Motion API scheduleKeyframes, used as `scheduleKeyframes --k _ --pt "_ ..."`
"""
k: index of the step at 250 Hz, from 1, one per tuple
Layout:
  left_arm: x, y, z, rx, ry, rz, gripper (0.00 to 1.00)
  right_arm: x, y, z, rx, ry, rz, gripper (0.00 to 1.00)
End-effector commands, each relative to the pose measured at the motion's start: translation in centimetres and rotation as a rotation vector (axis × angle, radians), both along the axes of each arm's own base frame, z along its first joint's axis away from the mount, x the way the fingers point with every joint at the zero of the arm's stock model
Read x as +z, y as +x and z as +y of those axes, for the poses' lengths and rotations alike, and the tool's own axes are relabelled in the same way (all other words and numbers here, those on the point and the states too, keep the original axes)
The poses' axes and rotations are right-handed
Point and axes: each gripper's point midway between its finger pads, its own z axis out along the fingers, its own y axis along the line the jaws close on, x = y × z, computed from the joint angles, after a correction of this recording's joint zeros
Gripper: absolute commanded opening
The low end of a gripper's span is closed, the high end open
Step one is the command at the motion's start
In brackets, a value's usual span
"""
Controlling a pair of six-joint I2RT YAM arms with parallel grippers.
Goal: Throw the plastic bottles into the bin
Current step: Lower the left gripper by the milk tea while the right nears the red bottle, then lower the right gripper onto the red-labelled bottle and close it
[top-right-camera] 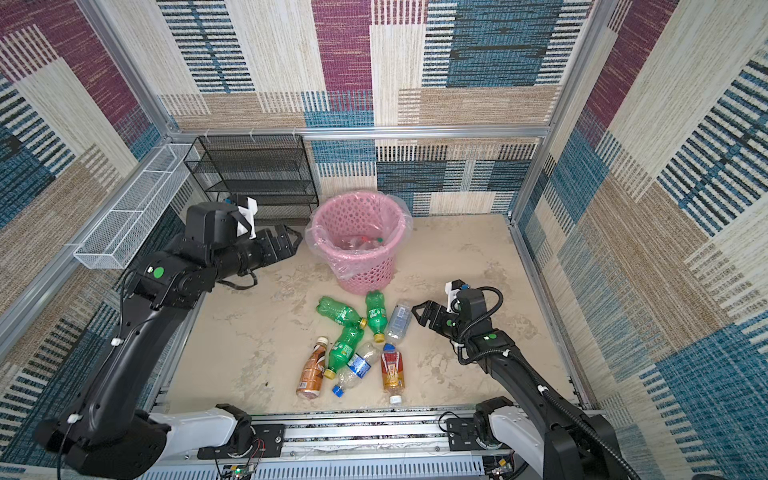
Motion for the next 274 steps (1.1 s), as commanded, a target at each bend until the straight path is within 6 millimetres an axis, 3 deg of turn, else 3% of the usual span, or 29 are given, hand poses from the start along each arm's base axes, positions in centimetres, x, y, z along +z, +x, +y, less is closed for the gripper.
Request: scheduleKeyframes --k 1,56,105,151,194,274 --pt "-2.0 -0.1 0.6 0.05 -0.039 -0.014 0.96 0.2 0.1 0.1 0.003 0.009 -0.009 0.89" --pt "-11.7 -2.9 1.7 0.067 -0.027 0.177 0.95 0.0 -1.0 0.1 0.017 0.008 0.019 0.88" --pt "-16.7 -4.7 1.9 0.056 -0.025 0.284 0.94 0.1 -2.9 0.3 0.037 0.018 0.043 0.85" --pt "-19.2 -5.7 1.8 0.042 -0.045 0.33 0.94 -0.7 -5.0 1.3 0.061 0.033 0.078 0.83" --pt "-20.1 -6.1 1.6 0.027 -0.067 0.337 0.93 -1.6 -6.4 2.8 0.097 0.046 0.114 0.83" --pt "-21.6 -6.8 2.0 0.036 -0.075 0.353 0.93 -1.2 -7.0 4.7 0.151 0.026 0.132 0.83"
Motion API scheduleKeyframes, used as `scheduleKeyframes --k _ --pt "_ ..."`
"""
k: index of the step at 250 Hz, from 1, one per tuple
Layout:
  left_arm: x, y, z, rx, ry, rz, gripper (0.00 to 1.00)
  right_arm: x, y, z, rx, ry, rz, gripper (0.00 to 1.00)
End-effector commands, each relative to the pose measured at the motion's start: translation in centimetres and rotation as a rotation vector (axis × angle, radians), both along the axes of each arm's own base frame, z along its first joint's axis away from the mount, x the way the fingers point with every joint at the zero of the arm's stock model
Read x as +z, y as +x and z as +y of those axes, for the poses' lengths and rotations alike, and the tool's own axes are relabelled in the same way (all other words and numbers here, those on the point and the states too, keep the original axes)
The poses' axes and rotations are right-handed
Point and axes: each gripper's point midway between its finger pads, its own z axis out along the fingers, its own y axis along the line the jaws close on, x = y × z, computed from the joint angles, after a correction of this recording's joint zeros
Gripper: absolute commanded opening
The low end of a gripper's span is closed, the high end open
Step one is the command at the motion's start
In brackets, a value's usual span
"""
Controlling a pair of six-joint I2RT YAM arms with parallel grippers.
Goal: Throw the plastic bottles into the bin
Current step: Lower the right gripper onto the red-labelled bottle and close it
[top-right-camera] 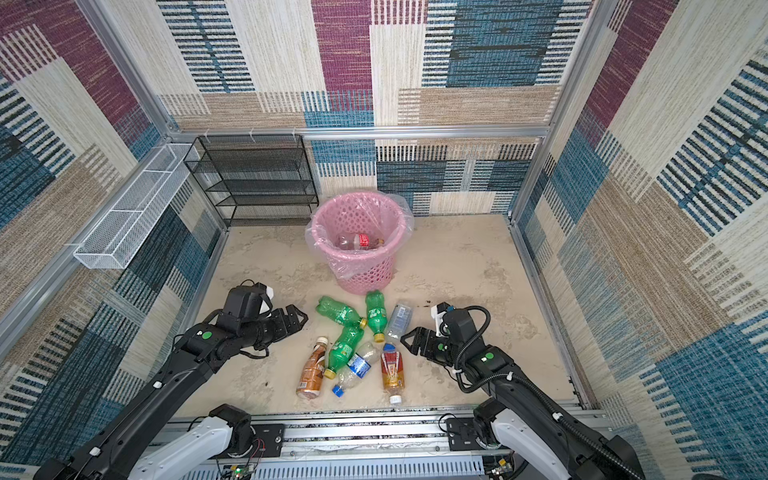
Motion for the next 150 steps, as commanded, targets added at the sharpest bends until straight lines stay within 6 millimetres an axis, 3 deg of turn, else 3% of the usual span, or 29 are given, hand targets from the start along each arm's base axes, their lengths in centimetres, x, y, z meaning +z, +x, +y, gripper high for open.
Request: scheduleKeyframes --k 1,60,150 --pt "0.0 0.2 -0.2 0.005 -0.028 -0.013 0.93 0.5 0.3 0.7 0.003 -0.002 -0.007 0.83" --pt "-0.2 0.2 -0.1 0.016 -0.028 -0.006 0.93 0.5 -0.2 2.1 0.038 -0.061 0.01 0.86" --pt "-0.6 -0.1 0.0 0.029 -0.041 0.0 0.93 -1.0 -2.4 2.9 0.079 -0.141 0.075 0.86"
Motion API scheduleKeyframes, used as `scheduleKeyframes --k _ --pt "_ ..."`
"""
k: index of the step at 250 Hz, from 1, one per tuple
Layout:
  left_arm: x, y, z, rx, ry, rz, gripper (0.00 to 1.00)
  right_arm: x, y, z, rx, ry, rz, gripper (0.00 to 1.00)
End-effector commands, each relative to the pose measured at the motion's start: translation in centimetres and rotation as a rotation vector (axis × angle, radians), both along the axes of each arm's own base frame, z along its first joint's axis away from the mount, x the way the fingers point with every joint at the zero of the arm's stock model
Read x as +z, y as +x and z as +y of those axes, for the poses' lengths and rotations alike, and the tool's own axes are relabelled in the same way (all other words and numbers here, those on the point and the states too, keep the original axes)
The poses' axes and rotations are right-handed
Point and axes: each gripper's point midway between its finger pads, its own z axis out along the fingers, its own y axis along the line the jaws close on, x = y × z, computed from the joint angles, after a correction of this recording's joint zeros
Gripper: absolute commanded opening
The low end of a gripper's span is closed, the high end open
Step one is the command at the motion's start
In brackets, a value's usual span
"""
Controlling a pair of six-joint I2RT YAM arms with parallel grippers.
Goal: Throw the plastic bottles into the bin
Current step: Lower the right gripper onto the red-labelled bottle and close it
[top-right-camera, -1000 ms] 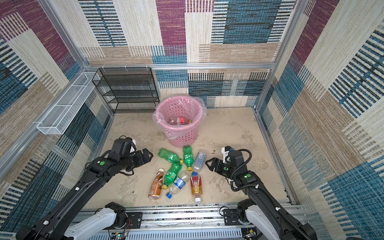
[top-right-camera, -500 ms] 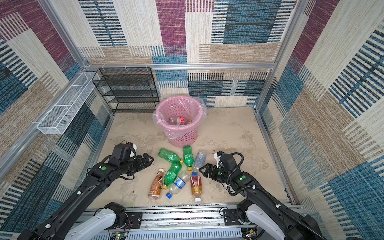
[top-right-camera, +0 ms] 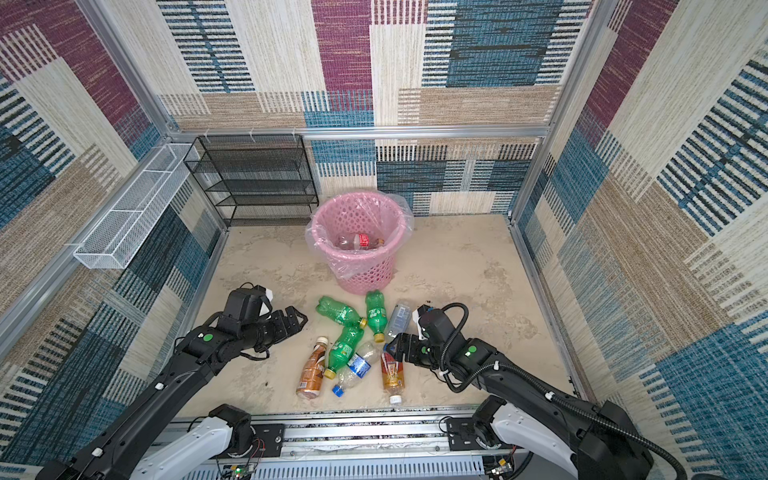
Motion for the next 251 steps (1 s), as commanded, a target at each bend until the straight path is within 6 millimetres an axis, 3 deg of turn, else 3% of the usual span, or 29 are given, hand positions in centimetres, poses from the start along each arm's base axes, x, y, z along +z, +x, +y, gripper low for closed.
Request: scheduleKeyframes --k 1,142,251 --pt "0.1 0.0 -0.1 0.012 -0.025 -0.006 0.93 -0.6 -0.4 -0.2 -0.018 -0.027 0.023 0.86" --pt "-0.3 -0.1 -0.1 0.017 -0.028 -0.006 0.92 -2.5 -2.9 1.9 0.038 -0.003 0.096 0.84" --pt "-0.7 -0.6 0.1 0.02 -0.029 -0.003 0.92 -3.7 -3.1 2.2 0.045 -0.036 0.11 0.81"
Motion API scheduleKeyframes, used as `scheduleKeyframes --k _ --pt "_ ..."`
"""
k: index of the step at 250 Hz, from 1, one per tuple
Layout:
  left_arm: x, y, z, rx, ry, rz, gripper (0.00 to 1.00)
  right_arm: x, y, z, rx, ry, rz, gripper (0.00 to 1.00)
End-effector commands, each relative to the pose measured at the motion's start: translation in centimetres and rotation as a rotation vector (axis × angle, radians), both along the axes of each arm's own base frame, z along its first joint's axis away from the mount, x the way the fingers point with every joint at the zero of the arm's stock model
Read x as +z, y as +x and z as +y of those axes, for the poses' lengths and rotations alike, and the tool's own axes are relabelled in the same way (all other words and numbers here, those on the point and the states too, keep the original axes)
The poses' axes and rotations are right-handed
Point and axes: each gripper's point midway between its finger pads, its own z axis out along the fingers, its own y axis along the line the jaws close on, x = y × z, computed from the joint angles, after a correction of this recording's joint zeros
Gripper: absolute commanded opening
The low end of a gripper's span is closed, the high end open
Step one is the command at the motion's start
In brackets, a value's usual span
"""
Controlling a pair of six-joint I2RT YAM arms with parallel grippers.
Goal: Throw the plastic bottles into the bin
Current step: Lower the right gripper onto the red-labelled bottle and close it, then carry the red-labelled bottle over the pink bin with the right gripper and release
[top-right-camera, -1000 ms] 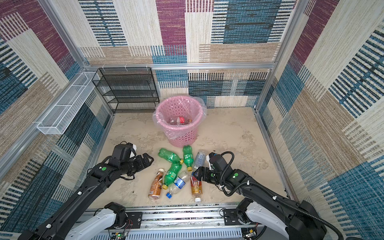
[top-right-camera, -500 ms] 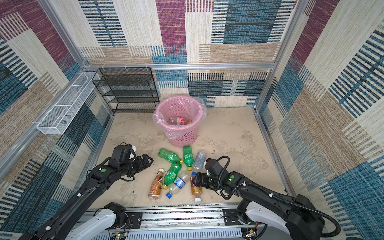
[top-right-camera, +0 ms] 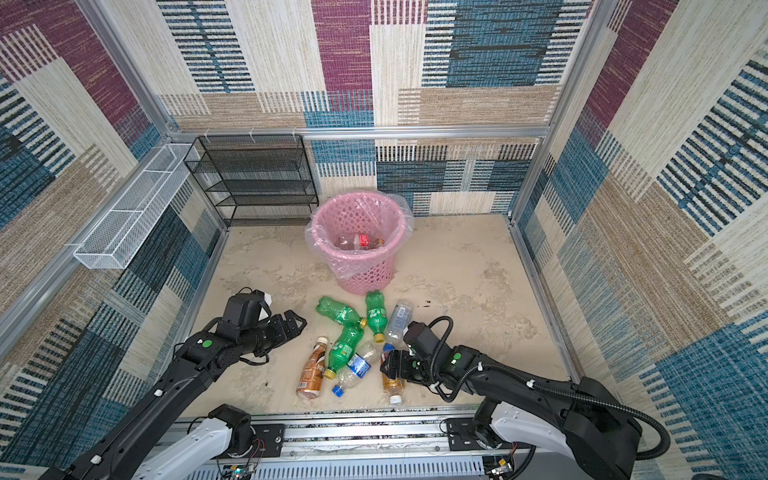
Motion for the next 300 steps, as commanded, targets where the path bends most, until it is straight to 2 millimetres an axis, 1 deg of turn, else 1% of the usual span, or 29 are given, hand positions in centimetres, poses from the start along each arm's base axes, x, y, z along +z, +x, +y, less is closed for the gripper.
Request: scheduleKeyframes --k 1,48,126,154,186,227,300 --pt "0.1 0.1 -0.1 0.003 -0.016 -0.005 0.92 0.1 0.6 0.3 -0.015 0.011 -0.021 0.81" --pt "-0.1 0.0 -0.1 0.007 -0.014 -0.003 0.92 -0.5 0.4 0.0 -0.014 -0.008 -0.013 0.76" --pt "-0.1 0.2 -0.1 0.008 -0.015 -0.003 0.92 -0.7 0.1 -0.2 -0.015 0.004 -0.01 0.66" --pt "0.0 0.3 -0.1 0.007 -0.013 -0.006 0.92 -0.3 -0.1 0.1 -0.005 0.037 -0.014 0.63" --pt "0.1 0.3 -0.1 0.009 -0.011 -0.006 0.92 0.2 -0.2 -0.2 -0.016 0.052 -0.025 0.6" --pt "0.0 0.4 0.0 0.014 -0.009 -0.006 0.92 0.8 -0.2 -0.7 -0.037 0.057 -0.042 0.6" --pt "0.2 0.6 -0.2 0.009 -0.013 -0.008 0.92 3.0 0.7 -1.3 -0.079 0.066 -0.114 0.59"
